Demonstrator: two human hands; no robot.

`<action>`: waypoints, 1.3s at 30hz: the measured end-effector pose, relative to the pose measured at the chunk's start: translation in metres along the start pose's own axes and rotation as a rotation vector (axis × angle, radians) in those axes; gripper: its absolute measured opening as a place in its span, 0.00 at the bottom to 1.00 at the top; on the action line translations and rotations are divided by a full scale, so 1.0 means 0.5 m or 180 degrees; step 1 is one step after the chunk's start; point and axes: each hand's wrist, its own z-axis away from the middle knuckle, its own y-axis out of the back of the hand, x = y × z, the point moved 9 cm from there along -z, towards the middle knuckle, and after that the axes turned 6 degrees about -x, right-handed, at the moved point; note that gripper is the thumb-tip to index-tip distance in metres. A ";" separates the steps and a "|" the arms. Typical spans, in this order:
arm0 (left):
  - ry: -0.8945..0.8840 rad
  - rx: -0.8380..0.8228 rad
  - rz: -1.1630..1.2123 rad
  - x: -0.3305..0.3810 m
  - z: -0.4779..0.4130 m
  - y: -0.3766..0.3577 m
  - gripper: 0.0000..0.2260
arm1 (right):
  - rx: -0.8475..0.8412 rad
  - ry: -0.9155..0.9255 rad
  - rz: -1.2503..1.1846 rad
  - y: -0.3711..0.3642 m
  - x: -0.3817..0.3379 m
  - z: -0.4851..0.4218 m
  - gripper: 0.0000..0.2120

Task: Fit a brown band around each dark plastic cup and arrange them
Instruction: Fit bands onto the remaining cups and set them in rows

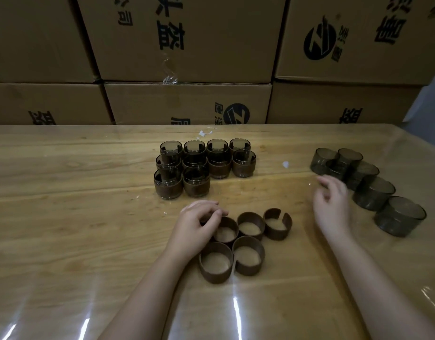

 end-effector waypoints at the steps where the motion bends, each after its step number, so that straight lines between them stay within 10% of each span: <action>1: 0.0108 0.0045 0.0208 -0.004 0.001 0.003 0.09 | 0.0027 -0.0088 0.0180 0.012 0.005 -0.021 0.17; 8: 0.0429 0.0300 0.0925 -0.021 0.007 0.020 0.07 | -0.0790 -0.0508 0.1360 0.004 0.024 -0.104 0.18; 15: 0.0467 0.0276 0.1057 -0.024 0.007 0.017 0.08 | -0.0360 -0.0591 0.1119 0.003 -0.005 -0.077 0.15; 28: 0.0307 0.0413 0.1009 -0.033 -0.003 0.023 0.25 | -0.1727 -0.0216 -0.2800 -0.200 -0.238 0.208 0.13; 39: 0.0012 0.0742 0.0496 -0.008 0.005 0.050 0.25 | -0.1055 0.1552 -0.1058 -0.152 -0.260 0.222 0.18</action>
